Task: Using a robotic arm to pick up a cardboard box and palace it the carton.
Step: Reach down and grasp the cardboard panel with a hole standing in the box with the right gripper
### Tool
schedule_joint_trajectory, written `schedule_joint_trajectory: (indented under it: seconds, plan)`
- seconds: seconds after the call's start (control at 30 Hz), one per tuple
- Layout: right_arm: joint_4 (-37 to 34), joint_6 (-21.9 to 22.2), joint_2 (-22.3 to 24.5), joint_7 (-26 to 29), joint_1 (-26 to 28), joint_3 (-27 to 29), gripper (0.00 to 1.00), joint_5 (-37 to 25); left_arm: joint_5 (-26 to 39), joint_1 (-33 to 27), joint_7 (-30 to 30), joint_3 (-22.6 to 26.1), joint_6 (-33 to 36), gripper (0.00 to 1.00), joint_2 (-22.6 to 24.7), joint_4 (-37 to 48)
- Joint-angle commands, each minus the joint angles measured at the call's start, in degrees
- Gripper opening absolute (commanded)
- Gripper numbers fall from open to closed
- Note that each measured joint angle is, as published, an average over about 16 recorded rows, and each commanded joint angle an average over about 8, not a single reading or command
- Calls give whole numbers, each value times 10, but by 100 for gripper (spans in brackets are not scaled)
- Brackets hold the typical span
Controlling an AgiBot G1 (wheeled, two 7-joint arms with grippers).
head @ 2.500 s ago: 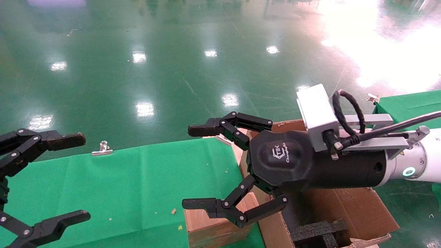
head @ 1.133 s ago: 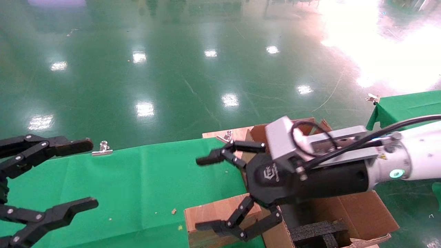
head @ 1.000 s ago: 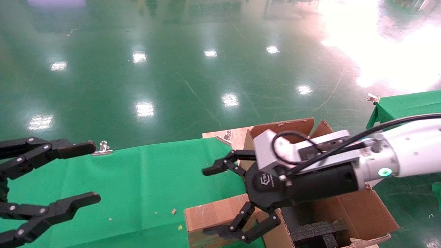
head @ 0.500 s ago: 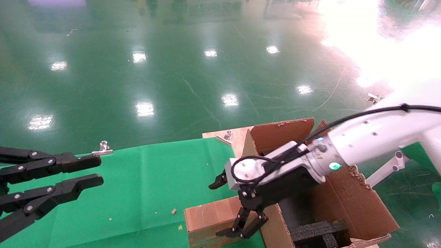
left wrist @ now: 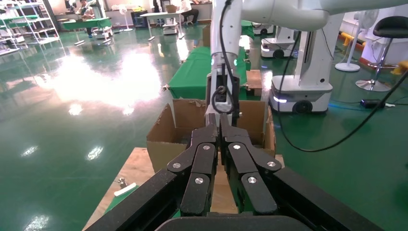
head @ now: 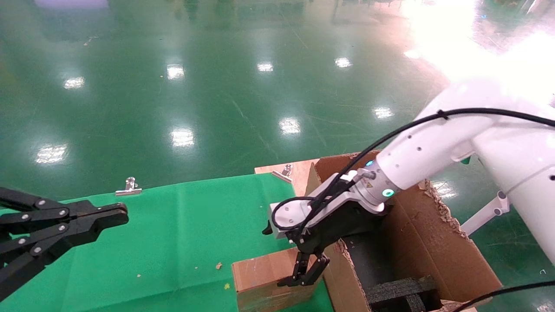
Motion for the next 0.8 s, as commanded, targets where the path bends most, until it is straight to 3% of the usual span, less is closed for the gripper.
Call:
schedule_joint_trajectory:
  seconds: [0.03,0.17,0.4,0.43,0.47,0.7,0.73,0.8]
  plan:
    - [-15,0,-13,-9,13,-17,100,-8,0,0,0,0,0,0,0,0]
    - [-33,0,-36,-24,33,-52,100,-20,0,0,0,0,0,2,0,0]
    - [-56,1,-62,-45,54,-93,100,-26,0,0,0,0,0,89,0,0]
    - [-58,1,-64,-47,56,-97,100,-27,0,0,0,0,0,100,0,0]
    - [-59,0,-66,-48,57,-100,96,-27,0,0,0,0,0,100,0,0]
    - [-60,0,-67,-50,59,-103,9,-29,0,0,0,0,0,100,0,0]
    - [-60,0,-67,-49,59,-102,0,-29,0,0,0,0,0,100,0,0]
    - [-59,0,-66,-48,58,-100,0,-29,0,0,0,0,0,100,0,0]
